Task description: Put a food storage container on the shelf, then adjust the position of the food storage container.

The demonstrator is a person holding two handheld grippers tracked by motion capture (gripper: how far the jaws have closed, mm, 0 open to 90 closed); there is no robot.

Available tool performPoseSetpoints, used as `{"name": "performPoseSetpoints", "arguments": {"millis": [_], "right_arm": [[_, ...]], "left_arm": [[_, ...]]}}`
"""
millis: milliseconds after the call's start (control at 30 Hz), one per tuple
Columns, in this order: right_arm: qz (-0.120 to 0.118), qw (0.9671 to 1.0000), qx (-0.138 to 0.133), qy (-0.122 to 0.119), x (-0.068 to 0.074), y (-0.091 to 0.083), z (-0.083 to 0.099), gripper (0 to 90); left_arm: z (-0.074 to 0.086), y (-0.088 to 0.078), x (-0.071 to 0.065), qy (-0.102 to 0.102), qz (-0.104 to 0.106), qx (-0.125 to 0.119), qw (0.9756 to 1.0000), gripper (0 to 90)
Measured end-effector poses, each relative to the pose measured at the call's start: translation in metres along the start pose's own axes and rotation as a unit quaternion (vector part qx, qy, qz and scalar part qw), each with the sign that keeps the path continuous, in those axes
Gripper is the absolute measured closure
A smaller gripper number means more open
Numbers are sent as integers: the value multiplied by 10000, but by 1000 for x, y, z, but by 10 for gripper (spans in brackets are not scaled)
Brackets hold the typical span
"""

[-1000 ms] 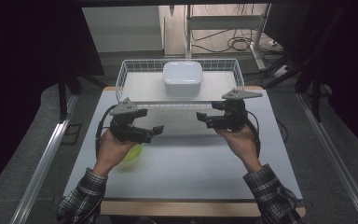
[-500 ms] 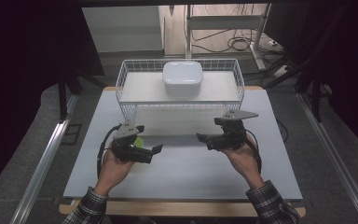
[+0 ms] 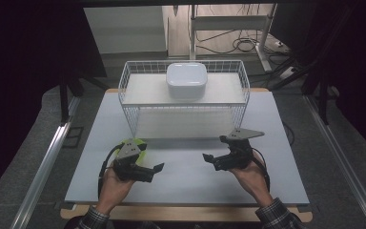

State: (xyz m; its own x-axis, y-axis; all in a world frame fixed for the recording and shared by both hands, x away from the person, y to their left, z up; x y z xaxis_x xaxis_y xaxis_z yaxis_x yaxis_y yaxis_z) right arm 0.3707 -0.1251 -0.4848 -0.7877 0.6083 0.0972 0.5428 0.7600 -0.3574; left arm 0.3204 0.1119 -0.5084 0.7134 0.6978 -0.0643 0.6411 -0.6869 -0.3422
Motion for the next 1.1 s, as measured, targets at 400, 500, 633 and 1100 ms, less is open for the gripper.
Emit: {"name": "performPoseSetpoints", "arguments": {"millis": [400, 500, 633, 1100], "right_arm": [[197, 9995, 140, -212, 6, -10, 36, 39], [200, 9995, 160, -156, 7, -13, 43, 40], [175, 9994, 297, -60, 7, -13, 55, 40], [195, 9992, 349, 29, 2, -9, 62, 46]], "left_arm": [[39, 2, -7, 77, -108, 422, 9990, 51], [43, 3, -9, 89, -93, 477, 9988, 49], [44, 3, -7, 41, -103, 491, 9987, 49], [31, -13, 11, 57, -392, 233, 9989, 330]]}}
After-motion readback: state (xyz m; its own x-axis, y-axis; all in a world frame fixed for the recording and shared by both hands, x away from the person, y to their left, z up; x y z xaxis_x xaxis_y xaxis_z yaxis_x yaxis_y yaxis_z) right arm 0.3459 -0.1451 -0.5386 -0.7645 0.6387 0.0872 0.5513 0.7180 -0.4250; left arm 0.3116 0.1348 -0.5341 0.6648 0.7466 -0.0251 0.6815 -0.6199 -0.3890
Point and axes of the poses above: each handheld gripper's, and its own axes: y roughly forward along the jaws, z roughly out of its underside, x roughly to its left, the point moved 8 cm from there along y, roughly forward along the jaws, and after that the axes turned 10 degrees about -x, right-handed, at the moved point
